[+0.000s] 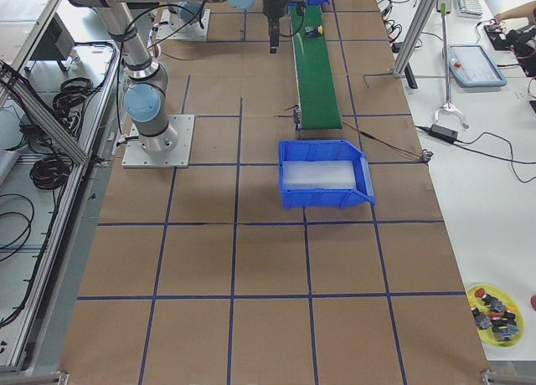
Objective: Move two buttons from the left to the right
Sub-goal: 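Lower the left gripper onto the red button and grasp it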
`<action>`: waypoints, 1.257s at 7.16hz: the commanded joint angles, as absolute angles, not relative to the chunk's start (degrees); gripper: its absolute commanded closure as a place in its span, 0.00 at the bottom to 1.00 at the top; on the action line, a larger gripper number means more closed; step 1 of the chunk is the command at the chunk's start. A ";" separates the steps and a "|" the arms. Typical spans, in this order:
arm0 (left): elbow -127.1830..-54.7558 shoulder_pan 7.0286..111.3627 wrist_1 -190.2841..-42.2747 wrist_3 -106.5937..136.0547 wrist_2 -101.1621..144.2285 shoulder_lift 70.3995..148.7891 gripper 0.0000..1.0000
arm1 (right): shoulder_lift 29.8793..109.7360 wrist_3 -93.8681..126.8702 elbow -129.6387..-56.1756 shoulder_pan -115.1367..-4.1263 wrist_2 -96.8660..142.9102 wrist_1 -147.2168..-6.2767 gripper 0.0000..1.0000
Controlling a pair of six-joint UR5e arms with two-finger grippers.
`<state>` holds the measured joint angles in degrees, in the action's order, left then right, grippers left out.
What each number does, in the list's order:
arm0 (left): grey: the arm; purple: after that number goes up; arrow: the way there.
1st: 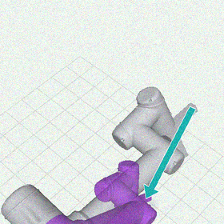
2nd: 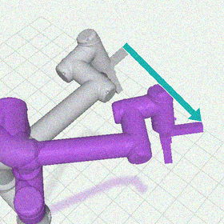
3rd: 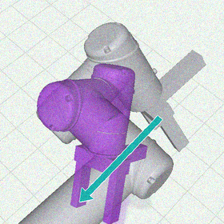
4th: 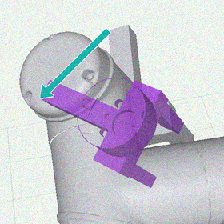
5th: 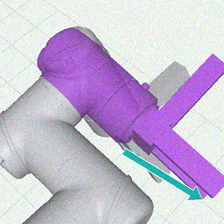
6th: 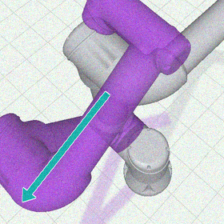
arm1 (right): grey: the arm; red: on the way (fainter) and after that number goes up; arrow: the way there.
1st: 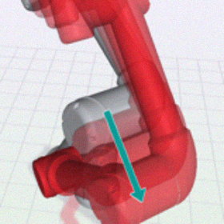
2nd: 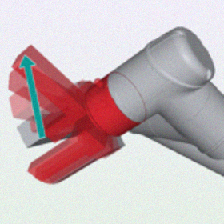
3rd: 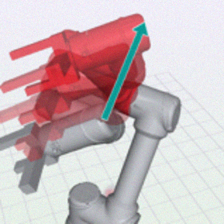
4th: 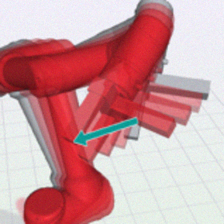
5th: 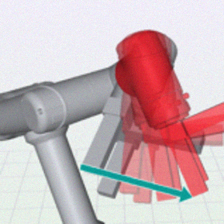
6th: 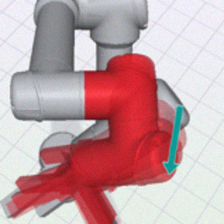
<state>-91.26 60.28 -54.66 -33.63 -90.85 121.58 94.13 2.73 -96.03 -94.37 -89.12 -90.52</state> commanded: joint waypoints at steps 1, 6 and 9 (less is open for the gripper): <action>-91.41 60.12 -54.67 -33.66 -90.79 121.73 0.25 | 94.13 2.72 -96.06 -94.39 -89.12 -90.61 0.00; -91.32 60.12 -55.10 -33.58 -91.23 121.29 0.85 | 94.04 2.72 -96.15 -94.39 -89.03 -90.35 0.00; -91.06 60.21 -55.72 -33.14 -91.06 120.59 1.00 | 94.04 2.72 -96.15 -94.39 -89.03 -90.35 0.00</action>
<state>-91.20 60.17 -55.50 -33.26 -91.13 120.98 94.05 2.72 -96.15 -94.40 -89.03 -90.32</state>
